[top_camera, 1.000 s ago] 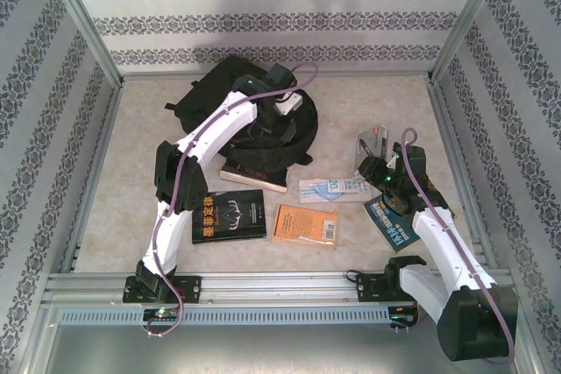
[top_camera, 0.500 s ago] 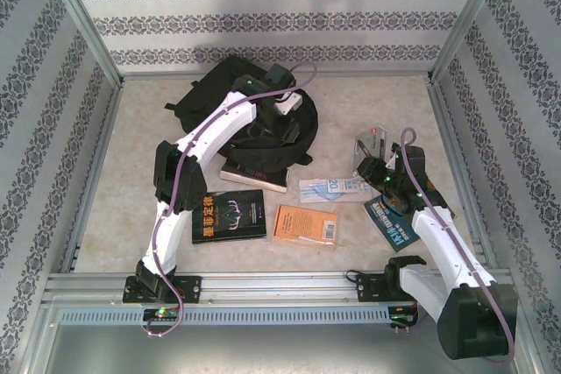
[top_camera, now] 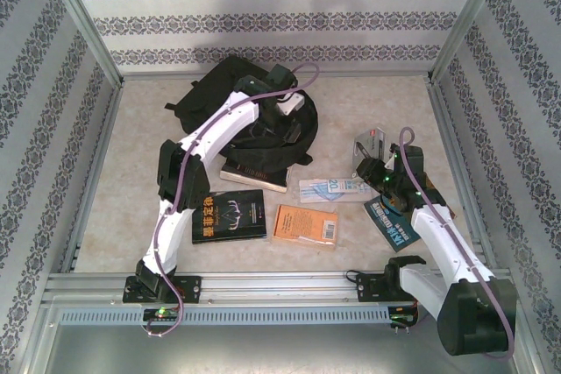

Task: Pack the student bag

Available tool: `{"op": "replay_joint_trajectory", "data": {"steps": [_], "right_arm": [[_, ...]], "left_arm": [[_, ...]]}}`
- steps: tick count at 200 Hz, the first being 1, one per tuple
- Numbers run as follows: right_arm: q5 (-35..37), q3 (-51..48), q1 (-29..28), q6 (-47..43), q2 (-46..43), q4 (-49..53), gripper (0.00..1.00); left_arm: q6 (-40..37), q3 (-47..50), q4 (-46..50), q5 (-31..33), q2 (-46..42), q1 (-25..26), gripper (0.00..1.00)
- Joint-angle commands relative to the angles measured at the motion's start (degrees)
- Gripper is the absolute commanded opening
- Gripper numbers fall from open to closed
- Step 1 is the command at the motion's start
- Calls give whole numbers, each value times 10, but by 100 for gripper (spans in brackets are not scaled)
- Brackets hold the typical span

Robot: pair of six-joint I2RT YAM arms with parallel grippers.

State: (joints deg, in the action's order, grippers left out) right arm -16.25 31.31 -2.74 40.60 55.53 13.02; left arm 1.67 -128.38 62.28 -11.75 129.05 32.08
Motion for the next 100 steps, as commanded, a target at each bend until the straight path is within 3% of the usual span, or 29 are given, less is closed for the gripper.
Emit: {"op": "replay_joint_trajectory", "data": {"steps": [1,49,74,100], "right_arm": [[-13,9,4,-6,0,-26,27],[-14,8,4,-6,5,-31,27],[-15,7,4,-7,5,-33,27],[-15,3,4,-5,8,-39,27]], "left_arm": [[-12,-25,-8,12,24,-11,55],[-9,-22,-11,-2,31,-10,61],[-12,-21,-6,-7,31,-10,70],[-17,-13,-5,-12,31,-6,73]]}}
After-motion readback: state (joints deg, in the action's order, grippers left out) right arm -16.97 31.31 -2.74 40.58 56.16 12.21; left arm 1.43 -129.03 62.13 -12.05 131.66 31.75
